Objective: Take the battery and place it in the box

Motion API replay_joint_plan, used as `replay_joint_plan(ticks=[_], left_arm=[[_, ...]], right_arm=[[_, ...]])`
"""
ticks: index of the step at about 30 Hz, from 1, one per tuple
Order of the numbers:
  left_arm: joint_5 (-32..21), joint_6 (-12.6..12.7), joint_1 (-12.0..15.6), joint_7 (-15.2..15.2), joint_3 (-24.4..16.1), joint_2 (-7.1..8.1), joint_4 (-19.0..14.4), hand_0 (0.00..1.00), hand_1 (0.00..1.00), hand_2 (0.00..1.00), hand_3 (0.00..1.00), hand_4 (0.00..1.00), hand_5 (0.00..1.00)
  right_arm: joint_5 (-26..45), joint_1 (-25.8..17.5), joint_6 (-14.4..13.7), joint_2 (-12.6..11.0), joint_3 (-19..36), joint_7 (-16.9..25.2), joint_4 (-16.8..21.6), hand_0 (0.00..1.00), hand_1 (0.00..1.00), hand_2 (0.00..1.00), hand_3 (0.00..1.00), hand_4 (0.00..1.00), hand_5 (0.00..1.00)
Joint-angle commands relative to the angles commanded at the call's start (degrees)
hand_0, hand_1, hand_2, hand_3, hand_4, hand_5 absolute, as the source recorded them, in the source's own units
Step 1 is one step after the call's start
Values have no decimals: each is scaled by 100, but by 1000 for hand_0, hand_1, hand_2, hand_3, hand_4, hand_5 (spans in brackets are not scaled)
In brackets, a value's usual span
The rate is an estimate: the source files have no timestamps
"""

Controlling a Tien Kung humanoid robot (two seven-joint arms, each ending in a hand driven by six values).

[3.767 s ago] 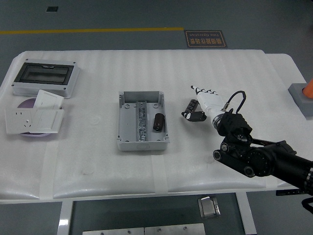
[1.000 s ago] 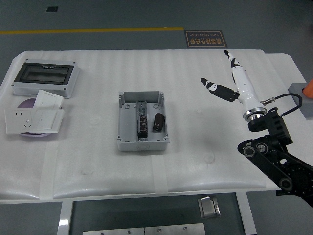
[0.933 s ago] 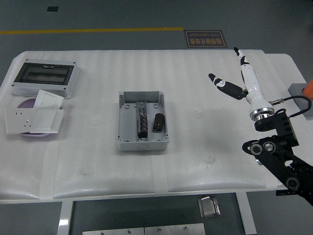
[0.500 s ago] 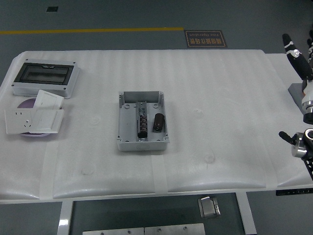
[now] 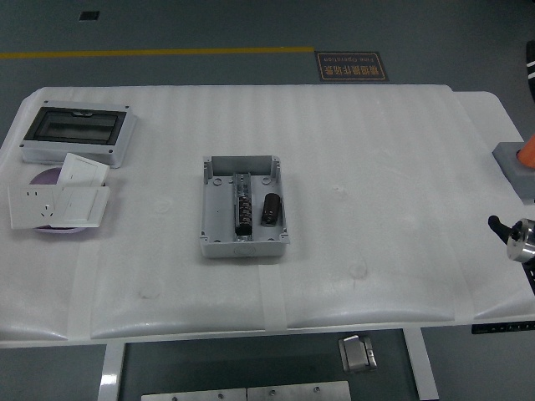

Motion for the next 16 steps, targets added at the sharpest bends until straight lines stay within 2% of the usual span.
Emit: replay_joint_plan(ticks=[8,9,16], left_arm=[[279,-50,-53,-10,-178,81,7,540,612,530,557,600,29],[301,-54,-58,-11,-193,88,8,540,612,530,555,599,30],[356,-68,-39,-8,-222,108,8,540,612,530,555,599,30]], right_arm=[[-39,32,-53,49,-90,0,-72,998,970,940,948,875,483],[-40,38,-59,51,-97,1,-78,998,912,895,934,869,495],[-157,3,-113,52,-115,-45,-78,998,912,895,934,869,495]])
